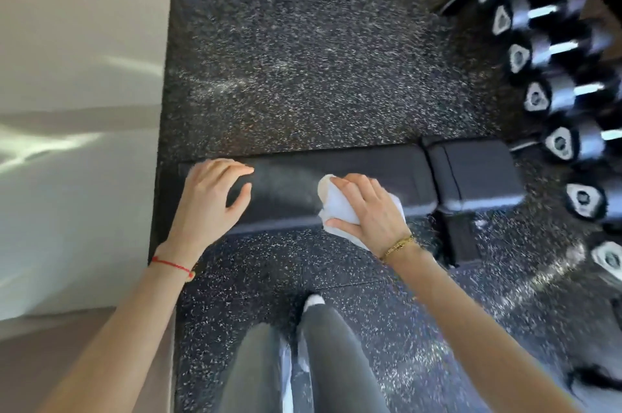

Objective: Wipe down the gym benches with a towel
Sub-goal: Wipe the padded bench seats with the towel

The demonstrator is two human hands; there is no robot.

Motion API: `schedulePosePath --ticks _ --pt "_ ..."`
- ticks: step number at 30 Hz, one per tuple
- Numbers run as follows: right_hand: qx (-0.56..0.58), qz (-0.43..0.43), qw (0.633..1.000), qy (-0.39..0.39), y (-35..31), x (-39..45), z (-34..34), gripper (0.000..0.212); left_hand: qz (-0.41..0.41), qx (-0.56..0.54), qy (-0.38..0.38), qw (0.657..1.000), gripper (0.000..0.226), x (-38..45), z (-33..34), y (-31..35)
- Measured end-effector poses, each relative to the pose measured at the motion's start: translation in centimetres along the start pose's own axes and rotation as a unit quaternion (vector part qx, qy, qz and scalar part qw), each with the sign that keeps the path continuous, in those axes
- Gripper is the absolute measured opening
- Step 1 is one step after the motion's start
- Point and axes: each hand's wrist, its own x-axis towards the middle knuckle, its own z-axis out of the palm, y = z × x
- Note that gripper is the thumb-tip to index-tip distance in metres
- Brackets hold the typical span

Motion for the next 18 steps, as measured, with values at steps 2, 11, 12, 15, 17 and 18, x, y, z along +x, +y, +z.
schedulePosePath --ticks 2,11,12,15,17,18 --pt "-0.007 -0.031 0.999 -0.011 1.0 1.4 4.8 0.073 -0.013 0.010 -0.016 1.000 0.027 -2.3 3.2 -2.8" --pt "-0.012 -0.168 0.986 0.003 2.5 6.0 28.4 0.073 -0.032 0.068 -0.053 0.996 0.040 -12.1 18.3 -15.7" --pt "-0.014 -0.180 0.984 0.008 2.2 6.3 30.6 0.073 -0.031 0.074 -0.051 0.995 0.041 -13.0 19.7 -17.0" --pt "-0.062 -0.197 0.977 0.047 1.4 6.7 35.8 0.076 -0.026 0.092 -0.026 0.995 0.042 -14.8 22.7 -20.0" --pt "-0.116 -0.203 0.969 0.082 1.2 6.5 38.4 0.079 -0.026 0.099 0.001 0.995 0.041 -15.4 23.9 -21.9" --pt "-0.141 -0.209 0.962 0.101 1.1 6.3 39.5 0.080 -0.028 0.102 0.014 0.994 0.041 -15.7 24.3 -22.9"
